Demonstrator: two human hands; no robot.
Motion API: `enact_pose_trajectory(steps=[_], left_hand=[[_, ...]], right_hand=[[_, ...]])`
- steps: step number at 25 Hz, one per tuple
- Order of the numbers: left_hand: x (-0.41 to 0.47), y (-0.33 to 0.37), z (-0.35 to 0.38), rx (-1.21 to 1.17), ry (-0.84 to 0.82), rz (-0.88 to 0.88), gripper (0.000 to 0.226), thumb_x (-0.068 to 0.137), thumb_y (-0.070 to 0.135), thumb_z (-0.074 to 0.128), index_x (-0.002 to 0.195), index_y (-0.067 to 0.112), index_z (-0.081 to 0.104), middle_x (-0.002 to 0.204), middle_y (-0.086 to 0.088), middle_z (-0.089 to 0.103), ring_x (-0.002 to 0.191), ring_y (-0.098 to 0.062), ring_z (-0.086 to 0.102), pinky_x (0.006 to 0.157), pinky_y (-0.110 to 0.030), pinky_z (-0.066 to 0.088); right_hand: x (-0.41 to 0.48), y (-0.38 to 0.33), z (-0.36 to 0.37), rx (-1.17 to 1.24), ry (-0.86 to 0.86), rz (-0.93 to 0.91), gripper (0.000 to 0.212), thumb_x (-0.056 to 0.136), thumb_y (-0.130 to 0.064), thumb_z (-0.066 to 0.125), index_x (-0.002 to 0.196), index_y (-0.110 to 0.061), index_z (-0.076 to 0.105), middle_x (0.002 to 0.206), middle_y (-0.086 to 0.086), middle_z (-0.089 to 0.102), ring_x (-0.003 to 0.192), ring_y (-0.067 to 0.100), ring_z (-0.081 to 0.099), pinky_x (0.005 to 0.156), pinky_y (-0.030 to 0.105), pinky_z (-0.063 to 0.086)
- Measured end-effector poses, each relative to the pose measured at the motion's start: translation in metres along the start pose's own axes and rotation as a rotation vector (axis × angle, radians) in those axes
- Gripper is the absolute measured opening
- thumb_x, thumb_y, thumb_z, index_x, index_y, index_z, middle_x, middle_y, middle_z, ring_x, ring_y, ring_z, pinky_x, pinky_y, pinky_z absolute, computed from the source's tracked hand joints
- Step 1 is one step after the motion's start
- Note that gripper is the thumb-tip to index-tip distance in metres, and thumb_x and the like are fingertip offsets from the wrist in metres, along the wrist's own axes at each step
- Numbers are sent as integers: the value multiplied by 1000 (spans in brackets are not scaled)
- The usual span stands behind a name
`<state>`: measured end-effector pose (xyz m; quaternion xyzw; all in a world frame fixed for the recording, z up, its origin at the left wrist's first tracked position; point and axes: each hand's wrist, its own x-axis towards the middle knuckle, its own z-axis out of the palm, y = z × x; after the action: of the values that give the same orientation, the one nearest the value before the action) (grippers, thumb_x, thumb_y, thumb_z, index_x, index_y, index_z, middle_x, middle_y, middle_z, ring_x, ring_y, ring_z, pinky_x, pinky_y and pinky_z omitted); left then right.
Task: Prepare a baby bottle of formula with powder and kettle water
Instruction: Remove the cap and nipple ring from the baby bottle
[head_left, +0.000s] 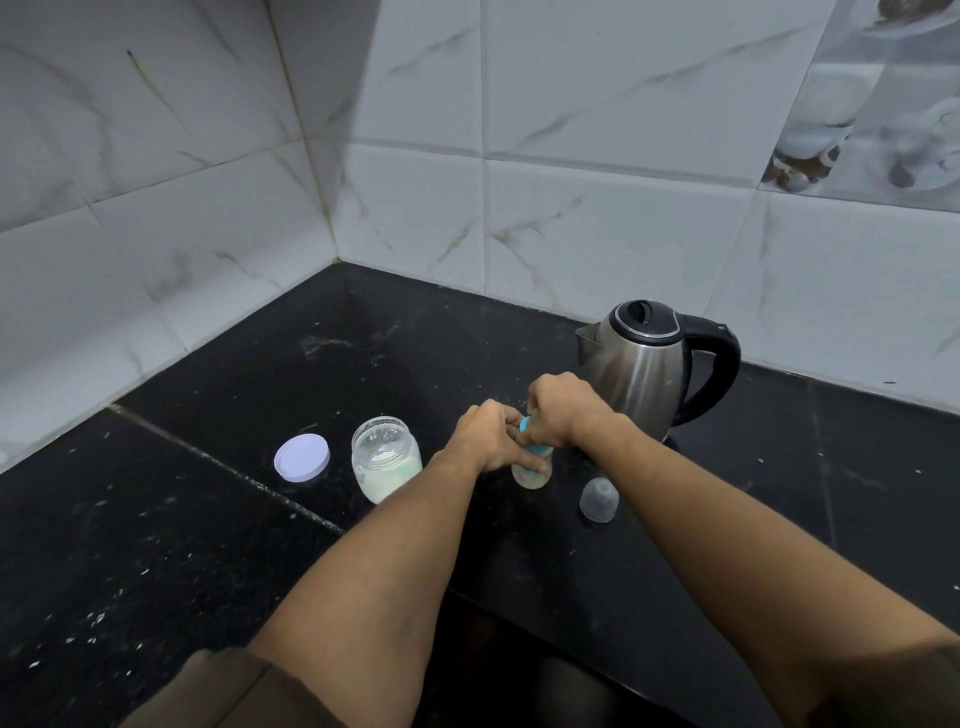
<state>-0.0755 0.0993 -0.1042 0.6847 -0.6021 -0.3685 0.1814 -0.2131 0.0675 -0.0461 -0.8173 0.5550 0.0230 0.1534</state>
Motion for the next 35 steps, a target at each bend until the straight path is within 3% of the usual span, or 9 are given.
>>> enact_pose_trajectory(steps=[4, 11, 15, 19, 22, 29, 35], left_hand=[[2, 0, 0, 8, -9, 2, 46, 60, 31, 101, 98, 24, 76, 90, 10, 79, 92, -7, 74, 92, -38, 60], [1, 2, 1, 66, 27, -21, 48, 58, 36, 101, 94, 25, 72, 89, 9, 76, 90, -11, 72, 83, -34, 60], [1, 0, 2, 20, 7, -16, 46, 59, 32, 102, 94, 25, 74, 87, 10, 78, 91, -8, 72, 85, -32, 59], [0, -2, 2, 3, 7, -3, 48, 59, 32, 101, 99, 25, 76, 92, 11, 79, 94, -6, 73, 93, -38, 60], [0, -1, 1, 5, 0, -1, 48, 59, 31, 101, 99, 25, 77, 92, 12, 79, 94, -6, 74, 94, -39, 60], [-1, 3, 0, 50, 20, -42, 49, 60, 34, 101, 98, 23, 72, 93, 8, 77, 92, -11, 72, 88, -37, 60], [-6, 1, 2, 34, 47, -9, 42, 57, 36, 102, 88, 27, 75, 85, 11, 77, 89, -9, 71, 84, -36, 60]], right_hand=[[-1, 1, -2, -37, -49, -85, 33, 74, -23, 86, 102, -21, 70, 105, 0, 68, 94, 21, 65, 77, 33, 58], [0, 2, -8, -141, -136, -250, 41, 75, -11, 85, 108, -22, 64, 115, -1, 59, 103, 21, 59, 84, 35, 56], [2, 6, -3, -43, -60, -207, 49, 72, -29, 86, 111, -24, 57, 115, -2, 52, 99, 19, 58, 85, 37, 56], [2, 7, -5, -57, -7, -99, 46, 75, -44, 85, 108, -19, 65, 107, 1, 65, 95, 21, 64, 81, 36, 58], [1, 6, -5, -61, -60, -108, 41, 78, -32, 87, 112, -16, 71, 110, 3, 70, 99, 22, 66, 80, 33, 56], [1, 2, -6, -134, -146, -254, 44, 77, -11, 84, 116, -21, 68, 122, 0, 55, 110, 23, 58, 89, 35, 55], [-2, 7, -7, -3, 29, -107, 46, 76, -47, 79, 111, -22, 62, 112, -2, 55, 96, 20, 60, 84, 39, 55]])
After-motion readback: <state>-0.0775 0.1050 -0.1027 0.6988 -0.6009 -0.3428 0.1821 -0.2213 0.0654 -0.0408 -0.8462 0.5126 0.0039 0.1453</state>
